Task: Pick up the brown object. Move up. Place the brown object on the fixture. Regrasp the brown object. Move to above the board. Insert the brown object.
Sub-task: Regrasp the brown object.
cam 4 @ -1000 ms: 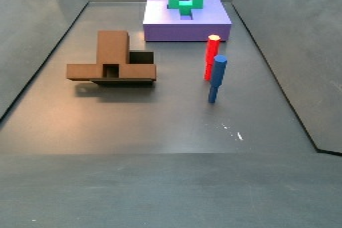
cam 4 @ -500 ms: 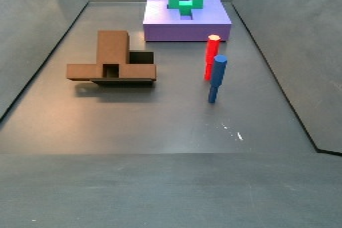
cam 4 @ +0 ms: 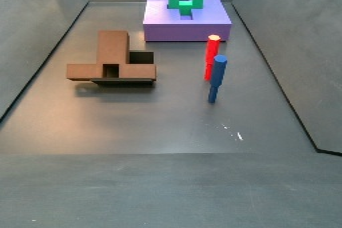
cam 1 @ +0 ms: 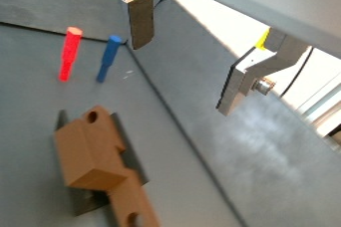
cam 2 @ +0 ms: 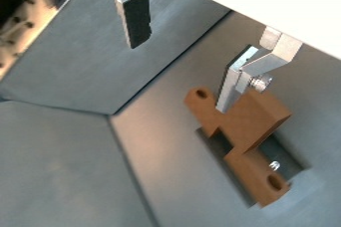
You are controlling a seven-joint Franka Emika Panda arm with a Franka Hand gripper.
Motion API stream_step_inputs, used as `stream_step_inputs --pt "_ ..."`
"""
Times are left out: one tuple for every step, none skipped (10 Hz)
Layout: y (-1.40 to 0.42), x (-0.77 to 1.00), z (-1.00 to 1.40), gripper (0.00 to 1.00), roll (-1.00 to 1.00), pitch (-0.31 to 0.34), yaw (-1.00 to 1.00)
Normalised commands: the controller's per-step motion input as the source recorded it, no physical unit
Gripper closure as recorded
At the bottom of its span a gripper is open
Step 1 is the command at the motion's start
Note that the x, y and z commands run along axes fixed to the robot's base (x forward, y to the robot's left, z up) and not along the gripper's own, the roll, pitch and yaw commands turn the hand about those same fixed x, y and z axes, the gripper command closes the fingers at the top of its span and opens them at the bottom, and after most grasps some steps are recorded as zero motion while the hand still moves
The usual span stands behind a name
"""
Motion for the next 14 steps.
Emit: stream_step_inputs --pt "-0.08 0.10 0.06 0.00 1.00 0.154 0.20" --pt "-0.11 0.10 0.02 0.00 1.00 0.151 0.20" --pt "-0.25 0.02 -0.04 0.00 1.00 0.114 0.13" --pt "-0.22 0.00 -0.21 0.00 0.99 0.054 0.11" --pt "-0.05 0.00 -0.24 0.00 0.48 0.069 0.00" --pt "0.00 0.00 -0.18 0.00 0.16 0.057 0.00" --pt "-0.05 0.00 -0.09 0.00 -0.01 -0.020 0.00" --pt "0.00 0.00 -0.19 0.00 -0.52 -0.217 0.00" --pt "0.00 0.00 -0.21 0.00 -0.59 -0.191 -0.03" --pt "0.00 0.06 -0.21 0.00 -0.43 -0.051 -0.06" --pt "-0.05 0.10 -0.31 0.00 -0.25 0.000 -0.02" --pt "-0.07 0.08 -0.41 0.00 -0.29 0.000 0.00" --pt "-0.15 0.07 -0.36 0.00 -0.01 0.086 0.00" --pt "-0.23 0.01 -0.12 0.00 0.08 0.486 -0.25"
